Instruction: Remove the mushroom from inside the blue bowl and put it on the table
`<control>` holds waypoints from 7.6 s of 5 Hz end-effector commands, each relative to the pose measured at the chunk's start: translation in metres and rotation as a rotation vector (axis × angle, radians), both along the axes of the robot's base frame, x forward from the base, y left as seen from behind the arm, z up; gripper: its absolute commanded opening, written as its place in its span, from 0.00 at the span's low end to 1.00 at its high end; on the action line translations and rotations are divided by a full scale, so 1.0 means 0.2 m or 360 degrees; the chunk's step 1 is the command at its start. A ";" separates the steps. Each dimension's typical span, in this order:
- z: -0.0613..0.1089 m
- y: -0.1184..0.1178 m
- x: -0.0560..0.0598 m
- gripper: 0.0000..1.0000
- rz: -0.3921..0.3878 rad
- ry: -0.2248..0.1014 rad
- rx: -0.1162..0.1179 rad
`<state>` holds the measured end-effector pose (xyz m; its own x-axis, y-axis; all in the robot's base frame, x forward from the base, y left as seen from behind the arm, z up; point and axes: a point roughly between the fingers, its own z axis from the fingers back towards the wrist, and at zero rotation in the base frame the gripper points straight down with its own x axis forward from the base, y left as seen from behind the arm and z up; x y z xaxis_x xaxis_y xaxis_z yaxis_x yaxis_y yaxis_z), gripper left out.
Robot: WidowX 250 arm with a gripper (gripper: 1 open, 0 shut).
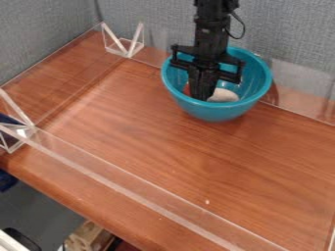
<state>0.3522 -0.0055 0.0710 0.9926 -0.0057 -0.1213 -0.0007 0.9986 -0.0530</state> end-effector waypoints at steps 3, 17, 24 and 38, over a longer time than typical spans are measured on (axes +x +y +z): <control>0.45 0.10 -0.09 0.00 0.0035 -0.0316 -0.0009; 0.07 0.15 0.16 1.00 -0.0014 -0.0211 -0.0054; -0.02 0.16 0.21 0.00 -0.0014 -0.0190 -0.0072; 0.15 0.21 0.16 0.00 -0.0084 -0.0236 -0.0152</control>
